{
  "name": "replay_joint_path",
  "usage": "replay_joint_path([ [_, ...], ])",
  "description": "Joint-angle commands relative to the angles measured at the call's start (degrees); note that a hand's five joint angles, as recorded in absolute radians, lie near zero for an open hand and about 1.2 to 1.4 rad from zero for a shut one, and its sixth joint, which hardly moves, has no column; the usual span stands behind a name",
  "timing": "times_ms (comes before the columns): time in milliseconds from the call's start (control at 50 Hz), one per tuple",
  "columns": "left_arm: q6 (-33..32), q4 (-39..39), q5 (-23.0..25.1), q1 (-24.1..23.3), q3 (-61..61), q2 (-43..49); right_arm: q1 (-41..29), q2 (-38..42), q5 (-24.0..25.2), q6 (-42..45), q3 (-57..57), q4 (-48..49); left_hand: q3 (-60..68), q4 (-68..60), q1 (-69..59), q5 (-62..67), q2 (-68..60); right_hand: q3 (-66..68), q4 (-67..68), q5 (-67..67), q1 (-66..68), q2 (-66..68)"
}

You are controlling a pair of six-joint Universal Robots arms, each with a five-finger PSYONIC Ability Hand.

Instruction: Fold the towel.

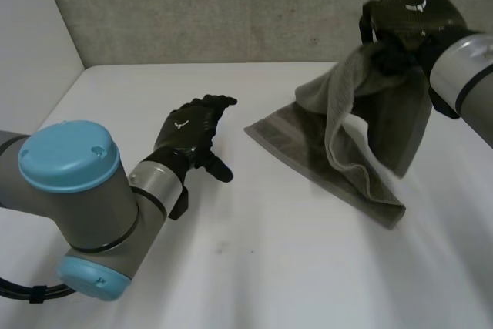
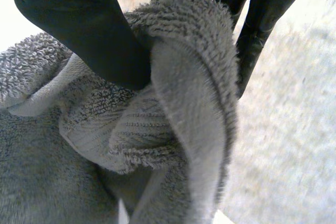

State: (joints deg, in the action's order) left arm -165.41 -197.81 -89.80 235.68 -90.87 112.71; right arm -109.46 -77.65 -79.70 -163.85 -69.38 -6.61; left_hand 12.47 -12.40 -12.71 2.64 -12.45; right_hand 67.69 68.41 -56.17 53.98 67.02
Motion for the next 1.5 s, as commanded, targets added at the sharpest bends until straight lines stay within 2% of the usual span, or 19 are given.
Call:
replay_joint_path([
  [20,13.7,8.1,0.0,-2.6,4.7,0.3,-8.9,-3.7,-8.0,0.2,3.0,3.5,2.6,-2.7,-2.4,2.5,-2.6,12.3,11.6,-13.8,26.0,13.0],
  [120,22.0,11.3,-0.2,-3.5,7.7,0.4,-14.4,-4.7,-11.0,0.8,4.4,3.8,3.8,-3.9,-3.6,3.6,-3.8,12.3,11.6,-13.8,26.0,13.0],
  [280,30.0,11.4,-2.7,-5.6,8.3,-0.1,-19.9,-4.6,-13.6,0.9,5.0,3.9,4.0,-4.0,-3.7,3.8,-4.0,12.3,11.6,-13.8,26.0,13.0],
  [500,37.2,11.6,-3.3,-9.4,5.1,-0.5,-21.2,-4.3,-15.0,1.0,4.8,5.3,4.0,-4.0,-3.7,3.8,-4.0,12.3,11.6,-13.8,26.0,13.0],
  [640,37.6,10.6,-3.0,-9.7,4.5,-0.1,-21.3,-4.5,-15.0,0.8,3.9,6.5,4.6,-4.7,-4.4,4.5,-4.7,12.3,11.6,-13.8,26.0,13.0],
  [660,37.3,9.9,-3.0,-9.8,5.0,0.2,-21.3,-4.6,-15.0,0.6,3.6,6.5,12.0,-12.0,-11.7,11.8,-12.0,12.3,11.6,-13.8,26.0,13.0],
  [680,37.3,9.9,-3.0,-9.8,5.0,0.2,-21.3,-4.8,-15.0,0.5,3.4,6.6,12.0,-12.1,-11.8,11.9,-12.1,12.3,11.6,-13.8,26.0,13.0],
  [720,37.2,8.2,-3.5,-9.9,6.0,2.3,-21.3,-5.1,-15.0,0.4,3.2,6.6,33.1,-33.2,-32.9,33.0,-33.2,12.3,11.6,-13.8,26.0,13.0],
  [740,37.2,8.1,-3.5,-9.9,6.1,2.3,-21.3,-5.1,-15.0,0.4,3.2,6.6,33.2,-33.3,-33.0,33.1,-33.3,12.3,11.6,-13.8,26.0,13.0],
  [760,37.2,6.8,-3.7,-9.9,6.8,4.4,-21.3,-5.3,-15.0,0.4,3.0,6.7,46.9,-47.0,-46.7,46.7,-46.9,12.3,11.6,-13.8,26.0,13.0],
  [820,37.1,6.1,-4.2,-10.1,8.0,6.0,-21.2,-5.6,-15.0,0.4,2.9,7.3,50.4,-50.5,-50.2,50.2,-50.4,12.3,11.6,-13.8,26.0,13.0],
  [880,37.1,5.9,-4.0,-10.3,8.7,8.1,-20.9,-6.1,-15.0,0.6,2.9,8.5,45.4,-45.4,-45.1,45.2,-45.4,12.3,11.6,-13.8,26.0,13.0],
  [920,37.3,5.9,-3.9,-11.3,8.7,10.0,-20.8,-6.4,-15.1,0.6,2.9,8.8,26.4,-26.5,-26.2,26.3,-26.4,12.3,11.6,-13.8,26.0,13.0],
  [1000,37.0,5.7,-4.1,-12.4,8.7,11.5,-20.7,-6.7,-15.2,0.6,2.8,8.9,19.1,-19.2,-18.9,18.9,-19.1,12.3,11.6,-13.8,26.0,13.0],
  [1020,36.9,5.4,-4.1,-12.6,8.7,12.1,-20.7,-6.7,-15.2,0.6,2.8,8.9,11.3,-11.4,-11.0,11.1,-11.3,12.3,11.6,-13.8,26.0,13.0],
  [1080,36.7,5.0,-4.1,-12.7,8.8,13.0,-20.7,-6.9,-15.2,0.6,2.5,8.9,3.0,-3.1,-2.7,2.8,-3.0,12.3,11.6,-13.8,26.0,13.0],
  [1260,36.7,4.9,-4.1,-13.1,7.5,13.0,-20.6,-7.5,-15.0,0.8,2.2,9.1,-0.6,0.5,0.8,-0.7,0.6,12.3,11.6,-13.8,26.0,13.0],
  [1400,36.7,5.1,-4.4,-16.0,3.4,12.4,-20.4,-7.4,-15.0,0.9,2.3,9.5,-1.1,1.0,1.3,-1.2,1.1,12.3,11.6,-13.8,26.0,13.0],
  [1500,36.6,5.2,-4.5,-16.1,0.4,11.1,-19.9,-7.5,-15.0,0.9,2.1,10.4,-1.1,1.0,1.3,-1.2,1.1,12.3,11.6,-13.8,26.0,13.0],
])
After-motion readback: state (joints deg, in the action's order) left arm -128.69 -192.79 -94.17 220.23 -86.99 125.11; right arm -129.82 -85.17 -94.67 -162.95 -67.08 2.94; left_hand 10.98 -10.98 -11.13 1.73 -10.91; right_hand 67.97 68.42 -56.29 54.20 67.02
